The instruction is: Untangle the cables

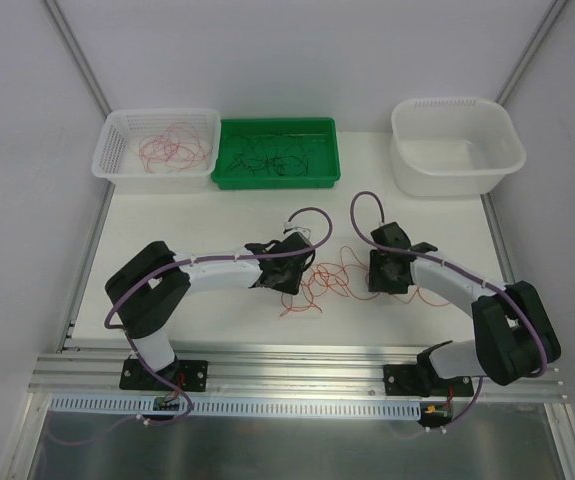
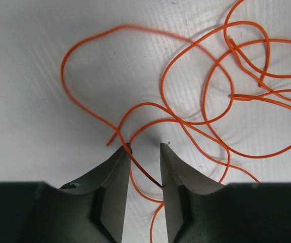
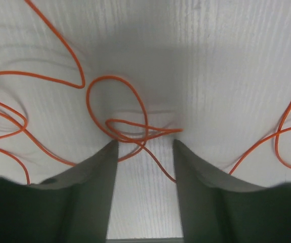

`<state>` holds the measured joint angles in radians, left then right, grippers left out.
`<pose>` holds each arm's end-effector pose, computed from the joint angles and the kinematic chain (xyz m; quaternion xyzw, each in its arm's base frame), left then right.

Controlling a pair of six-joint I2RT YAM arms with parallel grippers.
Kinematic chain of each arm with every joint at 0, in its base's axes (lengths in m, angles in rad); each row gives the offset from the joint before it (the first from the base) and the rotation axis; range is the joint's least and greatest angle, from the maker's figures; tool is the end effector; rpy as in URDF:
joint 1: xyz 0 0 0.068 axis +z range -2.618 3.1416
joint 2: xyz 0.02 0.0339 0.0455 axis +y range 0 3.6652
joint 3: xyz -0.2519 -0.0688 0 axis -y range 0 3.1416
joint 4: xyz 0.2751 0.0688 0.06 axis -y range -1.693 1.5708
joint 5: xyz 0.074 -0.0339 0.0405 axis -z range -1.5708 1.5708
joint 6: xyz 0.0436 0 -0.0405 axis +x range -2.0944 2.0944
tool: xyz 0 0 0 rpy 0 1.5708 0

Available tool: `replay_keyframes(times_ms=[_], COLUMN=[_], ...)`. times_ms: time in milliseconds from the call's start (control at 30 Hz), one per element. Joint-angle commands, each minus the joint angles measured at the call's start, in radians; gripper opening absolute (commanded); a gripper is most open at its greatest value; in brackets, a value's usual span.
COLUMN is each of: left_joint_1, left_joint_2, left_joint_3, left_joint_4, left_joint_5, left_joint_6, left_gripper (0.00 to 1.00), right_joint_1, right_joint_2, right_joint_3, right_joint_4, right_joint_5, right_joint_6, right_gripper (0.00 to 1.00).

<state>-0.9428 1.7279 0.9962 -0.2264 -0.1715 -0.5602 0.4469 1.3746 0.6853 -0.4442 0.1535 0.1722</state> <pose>0.2243 -0.2962 0.1275 0.1553 0.9375 -0.1455 0.2753 0.2472 0.1111 0.1258 -0.1168 0.9664 -0.0054 0.2288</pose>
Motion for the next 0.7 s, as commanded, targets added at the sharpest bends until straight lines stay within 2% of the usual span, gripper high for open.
replay_keyframes(times_ms=[0,67,100,133,167,233,400,467,633,667], left_joint_1=[-0.004,0.005,0.013,0.033,0.044,0.073,0.171,0.191,0.196,0.196], left_joint_2=[0.022,0.012,0.01,-0.001,-0.008,-0.037,-0.103,-0.126,-0.162,-0.162], left_joint_3=[-0.013,-0.022,-0.025,-0.034,-0.039,-0.054,-0.128,-0.149,-0.166,-0.168], left_joint_4=[-0.074,-0.102,-0.112,-0.132,-0.142,-0.16,-0.18,-0.18,-0.182,-0.182], left_joint_5=[-0.085,-0.123,-0.132,-0.137,-0.155,-0.171,-0.16,-0.157,-0.145,-0.145], left_joint_6=[0.017,0.028,0.035,0.04,0.048,0.052,0.062,0.062,0.059,0.059], left_gripper=[0.28,0.22,0.13,0.1,0.06,0.02,0.0,0.0,0.0,0.0], right_joint_1=[-0.004,-0.002,-0.002,-0.004,-0.004,-0.007,-0.036,-0.05,-0.091,-0.094], right_joint_2=[0.015,0.011,0.008,-0.005,-0.014,-0.049,-0.212,-0.285,-0.382,-0.388], right_joint_3=[-0.003,0.008,0.025,0.036,0.046,0.095,0.278,0.402,0.652,0.742], right_joint_4=[0.03,0.0,-0.016,-0.034,-0.072,-0.122,-0.341,-0.422,-0.479,-0.481], right_joint_5=[-0.026,0.0,0.01,0.024,0.056,0.098,0.286,0.36,0.402,0.391], right_joint_6=[0.009,0.007,0.009,0.01,0.009,0.009,-0.008,-0.017,-0.095,-0.109], right_gripper=[0.45,0.35,0.25,0.19,0.1,0.01,0.01,0.01,0.01,0.01])
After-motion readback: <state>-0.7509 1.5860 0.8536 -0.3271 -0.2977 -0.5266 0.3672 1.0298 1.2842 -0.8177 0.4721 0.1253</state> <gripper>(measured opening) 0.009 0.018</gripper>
